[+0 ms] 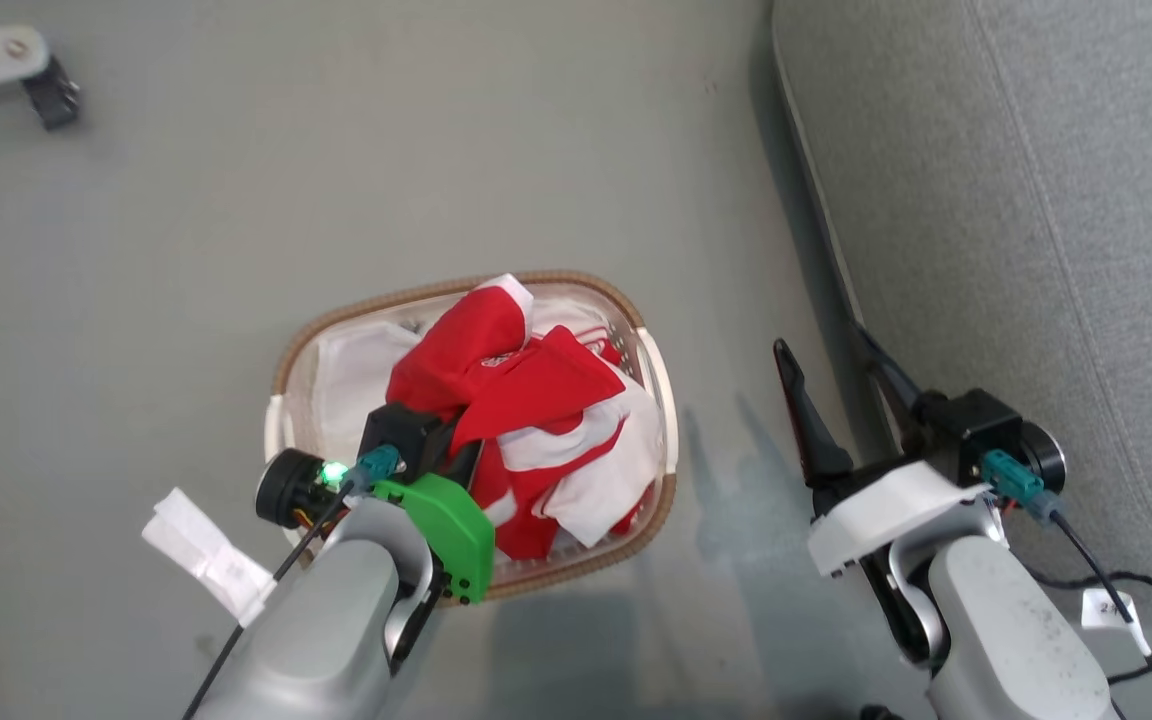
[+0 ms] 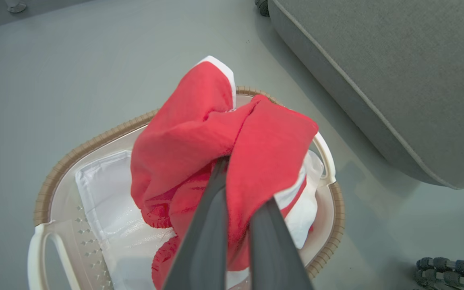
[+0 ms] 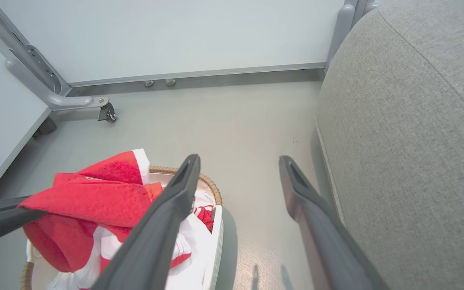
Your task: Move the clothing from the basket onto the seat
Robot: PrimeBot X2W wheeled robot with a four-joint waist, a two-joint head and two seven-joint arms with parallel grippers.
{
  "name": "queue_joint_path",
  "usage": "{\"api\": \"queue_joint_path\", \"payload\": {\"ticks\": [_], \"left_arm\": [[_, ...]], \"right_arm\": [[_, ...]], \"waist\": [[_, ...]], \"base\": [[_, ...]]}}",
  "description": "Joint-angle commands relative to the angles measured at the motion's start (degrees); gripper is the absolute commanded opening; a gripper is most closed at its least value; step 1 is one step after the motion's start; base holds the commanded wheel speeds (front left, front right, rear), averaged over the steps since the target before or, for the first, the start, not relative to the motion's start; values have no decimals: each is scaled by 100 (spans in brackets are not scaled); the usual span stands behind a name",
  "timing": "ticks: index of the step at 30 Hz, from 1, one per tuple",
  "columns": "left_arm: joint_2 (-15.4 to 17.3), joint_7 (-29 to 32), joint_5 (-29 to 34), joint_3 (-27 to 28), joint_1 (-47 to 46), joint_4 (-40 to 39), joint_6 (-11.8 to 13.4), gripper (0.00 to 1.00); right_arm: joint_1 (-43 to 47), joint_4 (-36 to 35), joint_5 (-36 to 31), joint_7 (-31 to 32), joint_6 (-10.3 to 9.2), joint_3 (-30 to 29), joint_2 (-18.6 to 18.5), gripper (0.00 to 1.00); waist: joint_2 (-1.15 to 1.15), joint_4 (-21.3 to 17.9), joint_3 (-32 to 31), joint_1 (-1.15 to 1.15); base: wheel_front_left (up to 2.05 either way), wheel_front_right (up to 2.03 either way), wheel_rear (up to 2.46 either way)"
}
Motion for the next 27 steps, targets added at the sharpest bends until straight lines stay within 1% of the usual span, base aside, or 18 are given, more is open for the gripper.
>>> {"api": "queue_joint_path", "payload": {"ticks": [1,6,14,22,27], "left_arm": [[78,-33,-48,52,180,-132,-15,0],[124,-34,-43,226,447,-666,-15,0],[204,-29,152,490,832,-1568,-15,0],[200,-30,145,803,1056,-2287,-15,0],[205,-30,55,894,982,-2644,-15,0]], "right_arm": [[146,36,-12,-27,-4,-28,-46,100],[393,77,-38,-27,-4,-116,-65,100],[831,5,-154,-27,-4,-346,-54,100],[1167,-47,-132,-27,-4,-368,-37,100],[1296,-16,-96,-27,-4,-328,-26,100]], "waist": [[0,298,-632,0],[0,428,-1105,0],[0,649,-1725,0],[0,834,-2201,0],[0,879,-2371,0]], "base": [[0,0,0],[0,0,0],[0,0,0],[0,0,0],[0,0,0]]}}
